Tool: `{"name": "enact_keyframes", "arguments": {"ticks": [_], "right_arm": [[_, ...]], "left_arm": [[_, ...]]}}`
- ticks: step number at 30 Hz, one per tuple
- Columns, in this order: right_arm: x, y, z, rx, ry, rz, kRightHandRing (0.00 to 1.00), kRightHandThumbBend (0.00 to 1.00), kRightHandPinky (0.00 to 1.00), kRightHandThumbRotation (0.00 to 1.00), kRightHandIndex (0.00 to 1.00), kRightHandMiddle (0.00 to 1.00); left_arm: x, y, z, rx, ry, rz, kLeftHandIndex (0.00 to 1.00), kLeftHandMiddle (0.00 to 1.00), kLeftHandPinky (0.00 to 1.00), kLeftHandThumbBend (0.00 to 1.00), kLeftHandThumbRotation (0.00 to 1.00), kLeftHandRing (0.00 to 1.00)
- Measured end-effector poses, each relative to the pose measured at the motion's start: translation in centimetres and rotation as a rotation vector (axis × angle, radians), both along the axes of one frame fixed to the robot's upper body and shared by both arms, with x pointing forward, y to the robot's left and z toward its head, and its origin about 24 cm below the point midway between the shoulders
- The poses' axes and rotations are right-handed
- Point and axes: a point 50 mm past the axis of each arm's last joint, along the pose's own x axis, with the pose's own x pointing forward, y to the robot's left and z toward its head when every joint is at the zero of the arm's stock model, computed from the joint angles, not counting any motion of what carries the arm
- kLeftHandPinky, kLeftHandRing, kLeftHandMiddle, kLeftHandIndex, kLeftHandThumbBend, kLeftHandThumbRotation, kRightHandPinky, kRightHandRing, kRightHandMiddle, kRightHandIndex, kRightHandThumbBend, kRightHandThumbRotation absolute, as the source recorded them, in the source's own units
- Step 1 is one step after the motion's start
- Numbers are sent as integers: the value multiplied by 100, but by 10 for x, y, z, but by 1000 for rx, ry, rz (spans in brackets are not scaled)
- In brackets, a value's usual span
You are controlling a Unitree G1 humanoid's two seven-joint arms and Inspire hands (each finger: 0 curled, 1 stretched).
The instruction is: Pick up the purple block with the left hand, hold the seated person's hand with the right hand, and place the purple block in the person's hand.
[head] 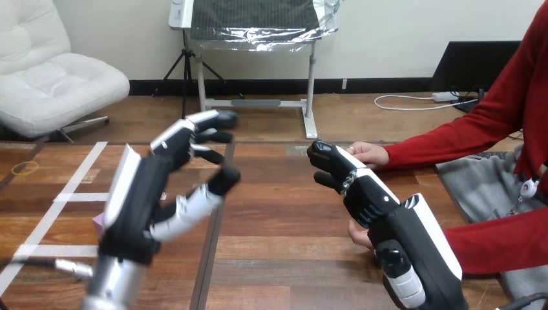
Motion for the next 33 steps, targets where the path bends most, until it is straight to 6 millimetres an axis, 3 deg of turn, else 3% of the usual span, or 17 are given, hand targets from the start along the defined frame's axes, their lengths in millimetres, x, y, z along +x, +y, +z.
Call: {"name": "enact_keyframes", "arguments": {"ticks": [10, 22, 33], "right_arm": [[-3, -1, -2, -3, 14, -3, 93, 87, 90, 100, 91, 92], [-3, -1, -2, -7, 20, -2, 94, 86, 91, 100, 91, 92], [-3, -1, 3, -5, 5, 2, 94, 86, 91, 100, 90, 92]], "left_arm": [[30, 17, -4, 119, 79, 51, 82, 84, 68, 65, 66, 80], [62, 39, -8, 323, 193, 161, 85, 87, 72, 63, 72, 85], [81, 62, -10, 460, 262, 268, 84, 87, 74, 60, 65, 87]]}}
